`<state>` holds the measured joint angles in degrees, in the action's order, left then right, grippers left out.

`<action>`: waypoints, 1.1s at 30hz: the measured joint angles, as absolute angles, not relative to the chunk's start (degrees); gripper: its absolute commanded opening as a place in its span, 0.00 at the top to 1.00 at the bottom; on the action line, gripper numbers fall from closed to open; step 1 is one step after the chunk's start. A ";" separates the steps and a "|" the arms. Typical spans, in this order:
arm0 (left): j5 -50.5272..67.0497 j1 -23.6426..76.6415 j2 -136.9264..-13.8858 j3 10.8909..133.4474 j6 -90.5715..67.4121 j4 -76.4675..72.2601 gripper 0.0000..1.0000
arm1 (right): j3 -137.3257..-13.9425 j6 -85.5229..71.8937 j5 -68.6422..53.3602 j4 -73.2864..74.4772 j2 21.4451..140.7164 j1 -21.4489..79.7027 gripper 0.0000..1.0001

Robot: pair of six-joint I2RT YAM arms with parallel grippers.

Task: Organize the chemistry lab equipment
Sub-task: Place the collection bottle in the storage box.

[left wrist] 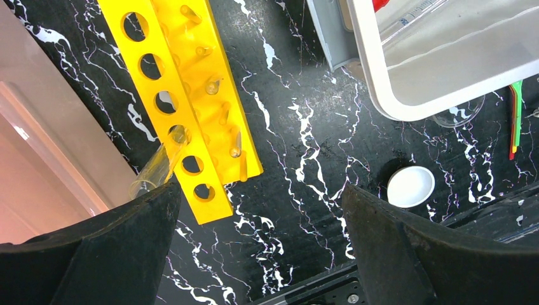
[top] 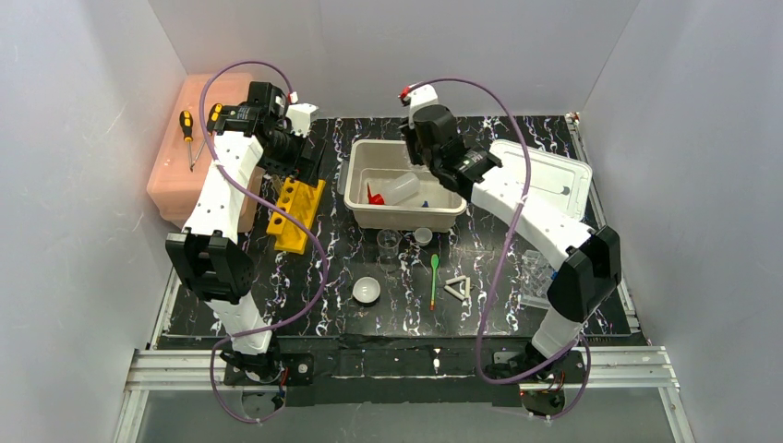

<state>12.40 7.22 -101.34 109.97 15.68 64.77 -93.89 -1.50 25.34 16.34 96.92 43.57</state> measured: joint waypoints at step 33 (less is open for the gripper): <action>12.36 6.90 -99.53 109.21 16.25 64.77 0.02 | -77.80 -8.78 27.09 10.00 104.55 35.70 0.99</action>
